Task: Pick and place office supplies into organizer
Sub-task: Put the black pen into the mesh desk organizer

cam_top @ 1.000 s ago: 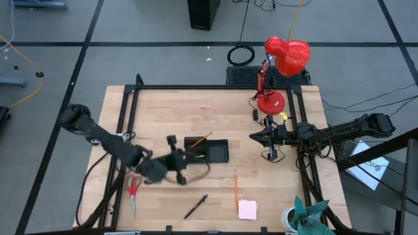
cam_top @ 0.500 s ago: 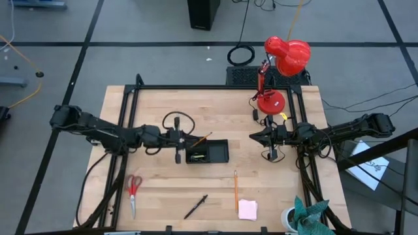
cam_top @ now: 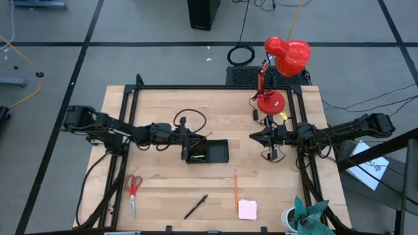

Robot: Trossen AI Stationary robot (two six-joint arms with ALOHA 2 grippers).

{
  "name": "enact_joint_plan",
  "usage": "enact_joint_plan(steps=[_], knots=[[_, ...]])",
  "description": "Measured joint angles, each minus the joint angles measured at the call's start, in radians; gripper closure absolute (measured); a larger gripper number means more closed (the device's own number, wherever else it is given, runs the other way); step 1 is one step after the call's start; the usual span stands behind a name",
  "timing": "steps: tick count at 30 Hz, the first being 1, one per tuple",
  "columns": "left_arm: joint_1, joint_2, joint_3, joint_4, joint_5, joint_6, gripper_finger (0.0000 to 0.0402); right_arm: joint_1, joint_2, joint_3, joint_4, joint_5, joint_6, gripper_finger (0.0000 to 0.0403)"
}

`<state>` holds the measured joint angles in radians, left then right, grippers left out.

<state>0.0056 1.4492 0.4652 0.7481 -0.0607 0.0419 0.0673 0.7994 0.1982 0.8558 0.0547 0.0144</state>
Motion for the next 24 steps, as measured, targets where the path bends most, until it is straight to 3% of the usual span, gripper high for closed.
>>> enact_joint_plan(steps=[9, 24], knots=[[0.031, 0.094, 0.0, 0.017, 0.012, -0.047, 0.0371, 0.0, 0.0, 0.0, 0.0, 0.0, 0.0, 0.0399], [0.034, 0.101, 0.0, 0.015, 0.011, -0.107, 0.0354, 0.0, 0.0, 0.0, 0.0, 0.0, 0.0, 0.0399]])
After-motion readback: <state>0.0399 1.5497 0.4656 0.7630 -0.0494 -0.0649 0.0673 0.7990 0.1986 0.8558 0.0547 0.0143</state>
